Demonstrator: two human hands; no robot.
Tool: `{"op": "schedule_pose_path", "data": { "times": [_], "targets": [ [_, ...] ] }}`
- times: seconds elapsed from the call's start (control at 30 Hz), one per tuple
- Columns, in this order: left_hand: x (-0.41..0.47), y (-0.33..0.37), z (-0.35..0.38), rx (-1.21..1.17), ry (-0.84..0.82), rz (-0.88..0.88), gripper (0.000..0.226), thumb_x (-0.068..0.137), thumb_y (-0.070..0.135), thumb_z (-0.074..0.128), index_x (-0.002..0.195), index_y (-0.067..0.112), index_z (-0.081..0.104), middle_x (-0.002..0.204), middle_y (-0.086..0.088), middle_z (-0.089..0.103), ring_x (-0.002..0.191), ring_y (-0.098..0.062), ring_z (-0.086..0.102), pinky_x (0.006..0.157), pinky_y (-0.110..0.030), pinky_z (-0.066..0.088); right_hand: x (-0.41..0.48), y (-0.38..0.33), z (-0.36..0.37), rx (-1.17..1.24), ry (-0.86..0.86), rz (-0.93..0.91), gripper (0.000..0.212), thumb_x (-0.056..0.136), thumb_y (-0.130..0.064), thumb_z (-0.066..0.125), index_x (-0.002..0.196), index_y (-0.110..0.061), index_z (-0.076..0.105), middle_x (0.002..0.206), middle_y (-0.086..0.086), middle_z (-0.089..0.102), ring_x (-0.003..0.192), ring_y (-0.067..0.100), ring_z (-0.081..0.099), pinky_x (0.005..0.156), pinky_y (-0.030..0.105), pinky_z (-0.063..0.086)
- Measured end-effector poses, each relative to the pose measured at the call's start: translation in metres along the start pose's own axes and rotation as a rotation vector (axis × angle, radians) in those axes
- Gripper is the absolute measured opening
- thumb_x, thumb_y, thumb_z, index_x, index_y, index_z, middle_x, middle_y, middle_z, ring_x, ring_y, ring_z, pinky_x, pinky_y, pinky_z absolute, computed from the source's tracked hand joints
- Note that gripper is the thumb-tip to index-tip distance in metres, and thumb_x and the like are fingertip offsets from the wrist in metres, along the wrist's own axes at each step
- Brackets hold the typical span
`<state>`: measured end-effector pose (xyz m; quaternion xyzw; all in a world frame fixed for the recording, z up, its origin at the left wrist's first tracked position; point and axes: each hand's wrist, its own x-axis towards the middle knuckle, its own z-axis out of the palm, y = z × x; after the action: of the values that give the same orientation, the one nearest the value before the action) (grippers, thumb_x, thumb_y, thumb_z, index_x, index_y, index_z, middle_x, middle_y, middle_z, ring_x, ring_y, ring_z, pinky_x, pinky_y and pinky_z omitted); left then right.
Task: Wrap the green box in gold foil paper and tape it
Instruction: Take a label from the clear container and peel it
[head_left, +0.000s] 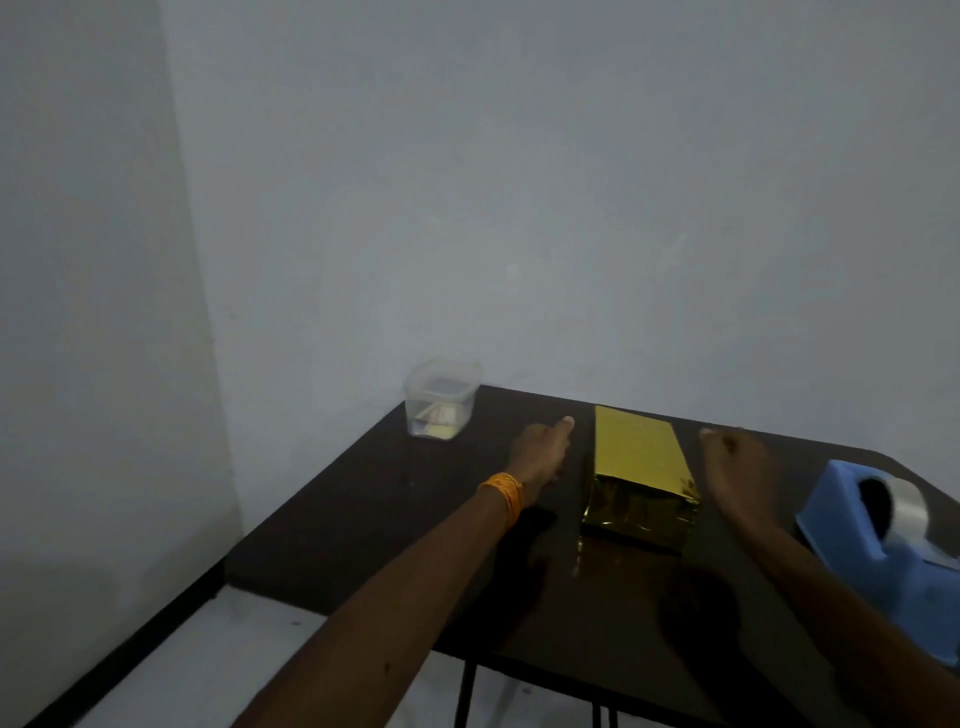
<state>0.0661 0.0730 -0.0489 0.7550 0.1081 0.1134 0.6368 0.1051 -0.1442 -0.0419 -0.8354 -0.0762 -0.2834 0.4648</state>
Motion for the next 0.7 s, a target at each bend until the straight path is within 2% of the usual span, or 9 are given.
{"op": "schedule_pose_path", "data": {
  "times": [0.07, 0.17, 0.23, 0.33, 0.4, 0.47, 0.57, 0.63, 0.7],
  "targets": [
    [0.0, 0.003, -0.017, -0.025, 0.062, 0.045, 0.037, 0.099, 0.041, 0.049, 0.08, 0.012, 0.062, 0.077, -0.005, 0.061, 0.072, -0.018, 0.057, 0.063, -0.03, 0.046, 0.003, -0.025, 0.0, 0.006, 0.081, -0.068, 0.025, 0.098, -0.011, 0.052, 0.085, 0.004, 0.068, 0.078, 0.015, 0.064, 0.075, 0.031, 0.058, 0.065, 0.032, 0.035],
    [0.008, 0.004, -0.046, -0.041, 0.166, 0.094, 0.033, 0.099, 0.036, 0.05, 0.085, 0.011, 0.065, 0.076, -0.003, 0.064, 0.069, -0.016, 0.059, 0.06, -0.028, 0.047, 0.003, -0.059, 0.018, 0.037, 0.07, -0.157, 0.019, 0.096, -0.014, 0.056, 0.1, -0.005, 0.073, 0.095, 0.009, 0.07, 0.085, 0.017, 0.058, 0.075, 0.025, 0.034],
    [0.016, 0.005, -0.07, -0.059, 0.232, 0.107, 0.029, 0.098, 0.032, 0.05, 0.084, 0.012, 0.067, 0.075, -0.001, 0.065, 0.069, -0.016, 0.06, 0.058, -0.027, 0.047, 0.001, -0.081, 0.038, 0.104, -0.017, -0.202, 0.017, 0.095, -0.015, 0.058, 0.099, -0.009, 0.073, 0.096, 0.005, 0.072, 0.088, 0.016, 0.063, 0.08, 0.028, 0.042],
    [0.025, 0.007, -0.106, -0.115, 0.302, 0.121, 0.023, 0.093, 0.022, 0.051, 0.077, 0.014, 0.066, 0.069, -0.001, 0.062, 0.068, -0.019, 0.058, 0.055, -0.027, 0.047, -0.001, -0.112, 0.078, 0.177, -0.195, -0.16, 0.016, 0.095, -0.018, 0.061, 0.1, -0.011, 0.074, 0.096, 0.001, 0.073, 0.09, 0.015, 0.066, 0.085, 0.032, 0.05],
    [0.03, 0.005, -0.129, -0.059, 0.391, 0.132, 0.019, 0.093, 0.019, 0.052, 0.083, 0.013, 0.067, 0.078, -0.004, 0.068, 0.077, -0.023, 0.065, 0.069, -0.034, 0.057, -0.002, -0.128, 0.11, 0.164, -0.289, -0.186, 0.018, 0.095, -0.021, 0.062, 0.102, -0.011, 0.075, 0.099, 0.002, 0.074, 0.093, 0.016, 0.066, 0.085, 0.03, 0.05],
    [0.038, -0.001, -0.149, 0.011, 0.484, 0.142, 0.017, 0.092, 0.021, 0.054, 0.09, 0.012, 0.068, 0.089, -0.008, 0.07, 0.088, -0.028, 0.068, 0.082, -0.042, 0.059, -0.004, -0.14, 0.141, 0.147, -0.36, -0.208, 0.02, 0.095, -0.023, 0.063, 0.105, -0.01, 0.074, 0.104, 0.003, 0.073, 0.095, 0.016, 0.065, 0.086, 0.03, 0.05],
    [0.048, -0.009, -0.169, 0.105, 0.568, 0.133, 0.019, 0.092, 0.021, 0.057, 0.103, 0.008, 0.065, 0.104, -0.01, 0.068, 0.097, -0.03, 0.065, 0.086, -0.04, 0.057, -0.005, -0.15, 0.181, 0.124, -0.458, -0.178, 0.025, 0.096, -0.025, 0.062, 0.109, -0.007, 0.072, 0.107, 0.006, 0.072, 0.092, 0.014, 0.062, 0.079, 0.027, 0.046],
    [0.053, -0.014, -0.179, 0.164, 0.55, 0.129, 0.029, 0.09, 0.02, 0.063, 0.116, 0.007, 0.059, 0.113, -0.011, 0.065, 0.101, -0.027, 0.061, 0.086, -0.034, 0.052, -0.005, -0.152, 0.206, 0.116, -0.493, -0.159, 0.028, 0.096, -0.026, 0.062, 0.112, -0.006, 0.071, 0.111, 0.008, 0.071, 0.095, 0.015, 0.063, 0.077, 0.023, 0.042],
    [0.059, -0.019, -0.185, 0.212, 0.501, 0.14, 0.051, 0.083, 0.017, 0.072, 0.128, 0.007, 0.051, 0.124, -0.013, 0.06, 0.107, -0.028, 0.058, 0.09, -0.035, 0.05, -0.005, -0.15, 0.225, 0.096, -0.513, -0.167, 0.033, 0.095, -0.028, 0.063, 0.119, -0.007, 0.068, 0.12, 0.008, 0.069, 0.108, 0.019, 0.063, 0.084, 0.023, 0.043]
  ]
}}
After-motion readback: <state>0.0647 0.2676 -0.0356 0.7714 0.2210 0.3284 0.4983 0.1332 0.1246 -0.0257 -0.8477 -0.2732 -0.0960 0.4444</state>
